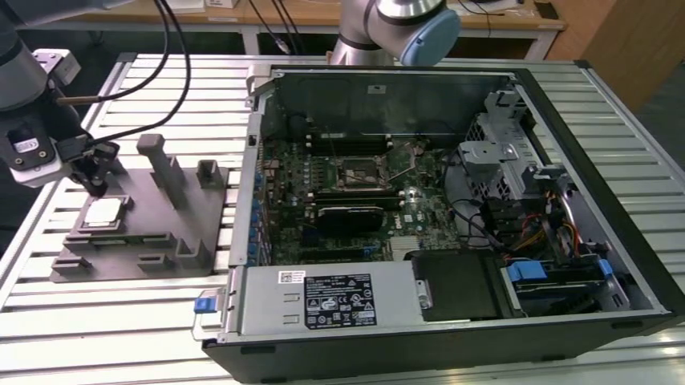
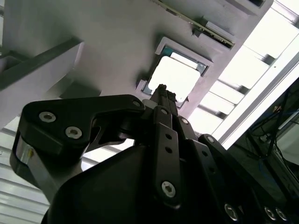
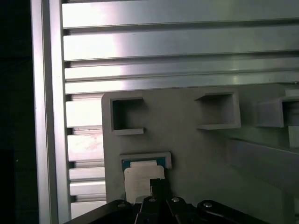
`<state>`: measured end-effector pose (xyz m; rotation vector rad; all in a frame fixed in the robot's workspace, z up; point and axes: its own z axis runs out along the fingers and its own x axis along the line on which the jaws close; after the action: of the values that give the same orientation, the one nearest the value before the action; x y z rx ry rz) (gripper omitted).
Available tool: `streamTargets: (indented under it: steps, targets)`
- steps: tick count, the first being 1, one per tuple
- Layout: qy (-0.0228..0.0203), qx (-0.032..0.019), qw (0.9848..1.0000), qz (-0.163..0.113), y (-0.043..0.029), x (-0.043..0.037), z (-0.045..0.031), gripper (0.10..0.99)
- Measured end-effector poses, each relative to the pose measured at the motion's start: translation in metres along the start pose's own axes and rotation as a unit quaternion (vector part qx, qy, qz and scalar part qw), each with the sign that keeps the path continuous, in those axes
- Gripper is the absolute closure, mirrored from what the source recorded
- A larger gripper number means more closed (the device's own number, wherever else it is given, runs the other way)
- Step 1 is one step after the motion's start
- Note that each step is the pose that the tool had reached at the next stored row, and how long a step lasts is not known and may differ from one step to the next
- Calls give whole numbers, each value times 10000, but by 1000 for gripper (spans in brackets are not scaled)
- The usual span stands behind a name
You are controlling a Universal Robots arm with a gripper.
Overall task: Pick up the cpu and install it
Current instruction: 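Pick up the cpu and move it towards the insertion slot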
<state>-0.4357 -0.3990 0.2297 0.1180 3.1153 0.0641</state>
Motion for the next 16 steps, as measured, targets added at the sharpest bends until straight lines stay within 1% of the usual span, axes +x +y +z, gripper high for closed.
streamTargets:
  steps: [16]
  targets:
    - [1,1,10000,0,-10,56,153,980]
